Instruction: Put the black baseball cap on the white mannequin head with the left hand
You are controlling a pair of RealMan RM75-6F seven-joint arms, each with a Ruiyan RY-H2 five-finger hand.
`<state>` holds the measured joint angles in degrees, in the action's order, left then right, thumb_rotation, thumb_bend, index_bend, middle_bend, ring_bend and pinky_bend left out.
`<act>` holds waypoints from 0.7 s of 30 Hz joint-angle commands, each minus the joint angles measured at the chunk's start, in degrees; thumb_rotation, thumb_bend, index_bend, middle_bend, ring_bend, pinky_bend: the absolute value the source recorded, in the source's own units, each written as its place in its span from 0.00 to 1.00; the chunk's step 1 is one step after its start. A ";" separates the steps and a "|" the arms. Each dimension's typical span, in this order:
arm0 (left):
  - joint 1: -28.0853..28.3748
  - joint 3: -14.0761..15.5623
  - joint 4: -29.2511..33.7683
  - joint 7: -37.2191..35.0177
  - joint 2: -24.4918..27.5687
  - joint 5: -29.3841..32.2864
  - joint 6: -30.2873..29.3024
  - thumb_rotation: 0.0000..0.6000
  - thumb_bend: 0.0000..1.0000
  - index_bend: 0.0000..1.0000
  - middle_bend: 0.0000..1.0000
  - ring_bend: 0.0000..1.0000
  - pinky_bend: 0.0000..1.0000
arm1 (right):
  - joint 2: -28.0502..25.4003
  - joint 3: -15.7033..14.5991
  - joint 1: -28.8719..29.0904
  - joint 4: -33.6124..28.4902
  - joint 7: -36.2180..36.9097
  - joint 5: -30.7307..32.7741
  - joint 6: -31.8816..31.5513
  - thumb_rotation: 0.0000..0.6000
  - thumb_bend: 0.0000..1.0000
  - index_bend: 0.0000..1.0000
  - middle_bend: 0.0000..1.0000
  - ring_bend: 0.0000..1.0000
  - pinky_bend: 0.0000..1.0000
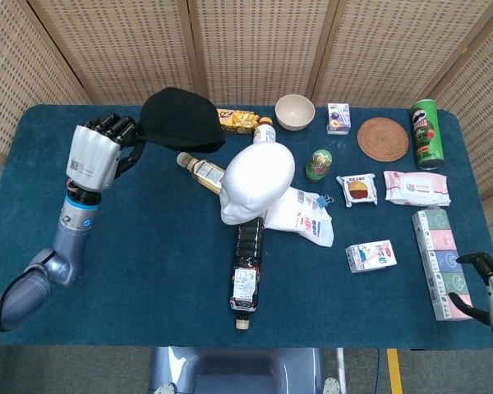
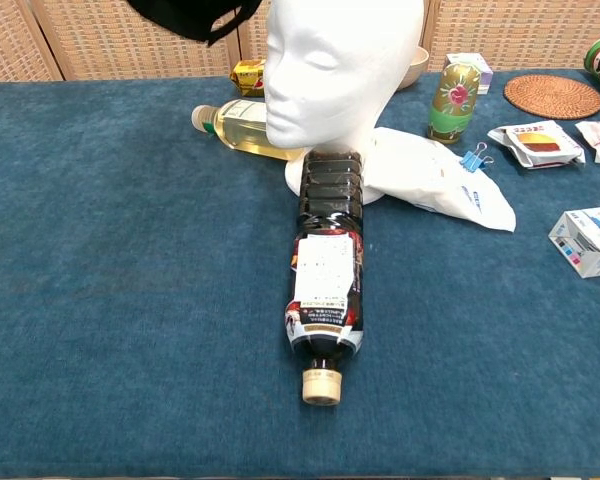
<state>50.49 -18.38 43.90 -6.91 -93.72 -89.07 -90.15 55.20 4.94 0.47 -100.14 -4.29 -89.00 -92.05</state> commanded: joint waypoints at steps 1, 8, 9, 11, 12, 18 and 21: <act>2.13 -1.04 -0.33 -0.10 -0.77 -0.09 -0.15 1.00 0.45 0.83 0.59 0.55 0.78 | -0.03 0.03 0.01 0.06 0.04 0.07 0.03 1.00 0.15 0.38 0.40 0.44 0.45; 6.78 -2.94 -1.19 -1.46 -3.34 0.47 0.40 1.00 0.44 0.83 0.59 0.55 0.78 | -0.24 0.12 -0.06 -0.09 -0.04 0.39 0.00 1.00 0.15 0.38 0.40 0.44 0.45; 7.53 -3.24 -1.38 -1.78 -3.91 0.65 0.53 1.00 0.44 0.83 0.59 0.55 0.78 | -0.28 0.11 -0.11 -0.14 -0.09 0.46 -0.01 1.00 0.15 0.38 0.41 0.44 0.45; 9.07 -3.72 -1.93 -2.55 -5.04 0.75 0.55 1.00 0.44 0.83 0.59 0.55 0.78 | -0.37 0.08 -0.18 -0.28 -0.12 0.56 -0.01 1.00 0.15 0.38 0.41 0.44 0.45; 9.85 -3.90 -2.40 -2.84 -5.61 0.71 0.47 1.00 0.44 0.83 0.59 0.55 0.78 | -0.41 0.07 -0.22 -0.34 -0.15 0.64 0.00 1.00 0.15 0.38 0.41 0.44 0.45; 16.12 -5.60 -6.58 -5.59 -10.05 0.97 1.04 1.00 0.44 0.83 0.59 0.55 0.78 | -0.69 0.17 -0.33 -0.87 -0.62 1.33 0.16 1.00 0.15 0.38 0.41 0.44 0.45; 18.86 -6.31 -10.22 -7.38 -12.73 1.57 1.14 1.00 0.44 0.83 0.59 0.55 0.78 | -0.76 0.25 -0.20 -1.18 -1.06 1.68 0.51 1.00 0.15 0.38 0.41 0.44 0.45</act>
<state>66.71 -23.74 36.88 -12.42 -103.90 -88.04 -89.37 54.46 5.16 0.25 -101.28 -5.31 -87.36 -91.57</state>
